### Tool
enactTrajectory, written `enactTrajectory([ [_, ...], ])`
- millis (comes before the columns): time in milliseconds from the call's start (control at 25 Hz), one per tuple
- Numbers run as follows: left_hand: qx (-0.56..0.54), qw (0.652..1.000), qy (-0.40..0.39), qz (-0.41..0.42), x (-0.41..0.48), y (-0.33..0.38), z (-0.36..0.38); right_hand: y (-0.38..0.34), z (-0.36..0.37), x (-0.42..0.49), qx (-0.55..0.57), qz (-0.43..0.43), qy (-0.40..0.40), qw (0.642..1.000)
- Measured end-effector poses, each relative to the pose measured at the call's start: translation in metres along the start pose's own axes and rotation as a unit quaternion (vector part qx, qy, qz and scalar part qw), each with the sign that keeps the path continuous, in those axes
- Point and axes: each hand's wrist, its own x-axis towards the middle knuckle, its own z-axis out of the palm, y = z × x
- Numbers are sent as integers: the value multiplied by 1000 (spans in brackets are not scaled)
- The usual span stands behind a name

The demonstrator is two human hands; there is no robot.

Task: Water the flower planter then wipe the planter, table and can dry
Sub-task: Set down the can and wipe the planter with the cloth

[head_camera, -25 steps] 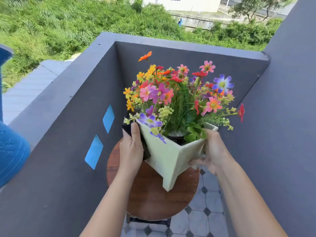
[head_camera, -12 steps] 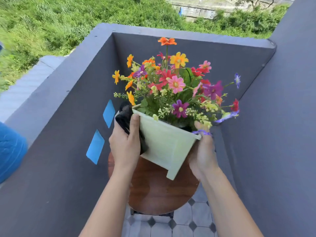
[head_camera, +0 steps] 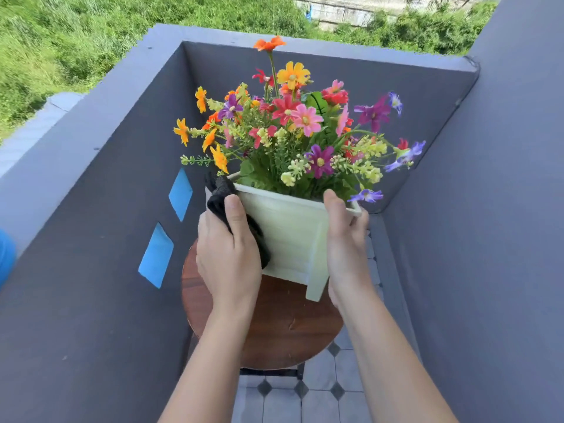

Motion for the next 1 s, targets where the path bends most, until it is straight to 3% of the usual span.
enactTrajectory([
  [160, 51, 991, 3, 122, -14, -11, 3, -4, 5, 6, -16, 11, 33, 999],
  [320, 151, 961, 6, 231, -25, -38, 2, -13, 9, 6, -10, 15, 57, 998],
  [480, 200, 942, -7, 268, -43, -75, -6, -19, 8, 8, -6, 17, 47, 999],
  [640, 195, 939, 39, 282, -35, -55, -4, -20, 4, 10, -18, 14, 29, 999],
  [840, 246, 885, 77, 389, -25, -42, 10, -20, 2, 17, -37, 27, 8, 999],
  [1000, 291, 820, 0, 492, -51, -71, 12, -21, -2, 28, -51, 20, 11, 998],
])
